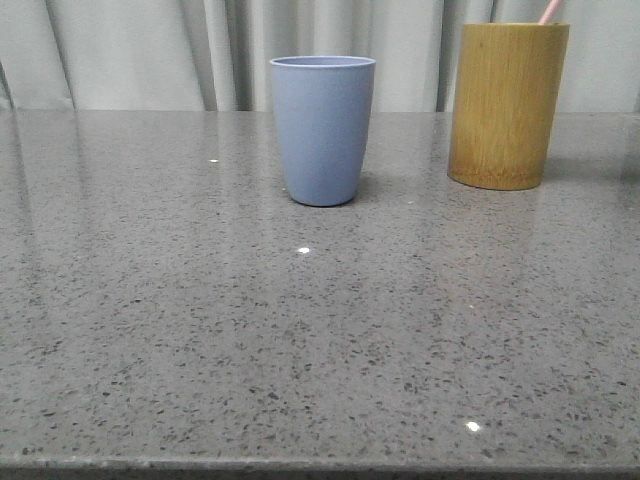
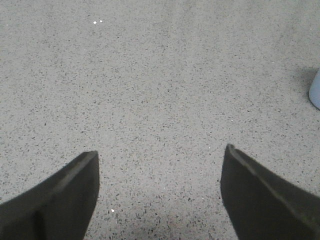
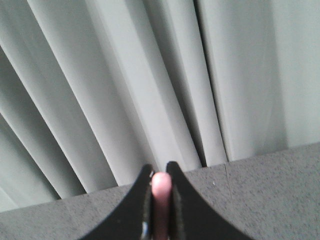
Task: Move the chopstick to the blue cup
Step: 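Grasp the pink chopstick with the right gripper and lift it out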
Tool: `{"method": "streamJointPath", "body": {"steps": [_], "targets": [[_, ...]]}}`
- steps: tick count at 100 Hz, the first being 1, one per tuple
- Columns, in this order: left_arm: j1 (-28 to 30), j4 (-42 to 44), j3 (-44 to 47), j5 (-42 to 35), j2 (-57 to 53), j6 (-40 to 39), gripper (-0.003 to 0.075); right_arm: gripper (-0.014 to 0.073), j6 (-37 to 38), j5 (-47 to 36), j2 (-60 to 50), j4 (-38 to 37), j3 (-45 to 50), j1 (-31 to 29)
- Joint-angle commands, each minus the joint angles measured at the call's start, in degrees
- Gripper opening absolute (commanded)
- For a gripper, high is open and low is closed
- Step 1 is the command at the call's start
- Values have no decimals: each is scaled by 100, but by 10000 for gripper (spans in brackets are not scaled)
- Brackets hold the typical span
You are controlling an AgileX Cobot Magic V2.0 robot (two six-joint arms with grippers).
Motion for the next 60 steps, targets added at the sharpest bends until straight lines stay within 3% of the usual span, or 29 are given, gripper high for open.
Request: {"method": "streamJointPath", "body": {"steps": [1, 40, 60], "targets": [[16, -42, -144, -397, 0, -17, 495, -63, -85, -16, -333, -157, -520, -19], [16, -42, -144, -397, 0, -17, 495, -63, -85, 2909, -489, -939, -2854, 197], [16, -42, -144, -397, 0, -17, 495, -63, -85, 3175, -489, -873, -3154, 789]]}}
